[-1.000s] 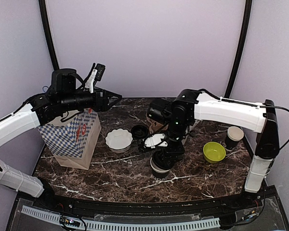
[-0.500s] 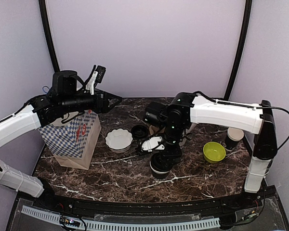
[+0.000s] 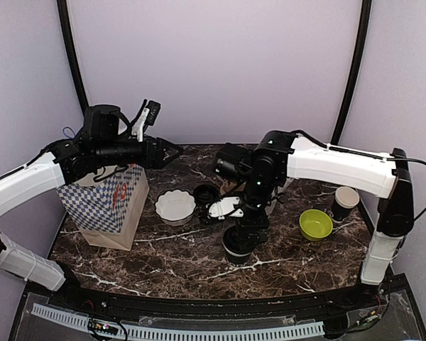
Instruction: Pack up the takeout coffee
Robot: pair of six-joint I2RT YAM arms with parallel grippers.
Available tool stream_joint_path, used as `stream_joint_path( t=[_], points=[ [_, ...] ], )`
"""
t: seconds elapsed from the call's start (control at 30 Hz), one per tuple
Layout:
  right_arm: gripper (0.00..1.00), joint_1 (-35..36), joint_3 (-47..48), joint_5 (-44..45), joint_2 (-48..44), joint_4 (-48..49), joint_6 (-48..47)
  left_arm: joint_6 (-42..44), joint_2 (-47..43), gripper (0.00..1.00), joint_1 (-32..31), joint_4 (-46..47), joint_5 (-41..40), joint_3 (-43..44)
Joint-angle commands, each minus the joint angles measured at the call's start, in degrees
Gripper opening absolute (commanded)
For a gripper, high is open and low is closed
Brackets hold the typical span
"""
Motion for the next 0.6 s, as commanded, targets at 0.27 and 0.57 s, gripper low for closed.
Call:
stream_joint_path(
  t=[0.27,0.57],
  points=[
    [0.99,-7.5,-10.5,-7.3,-22.7,9.5,-0.5,-2.9,10.9,0.57,-7.2,-17.4,2.6,10.8],
    [0.99,-16.6,-33.6,-26.1,-35.5,15.3,2.9,-7.7,18.2,0.55,-12.6,-14.6,8.5,6.0]
  ],
)
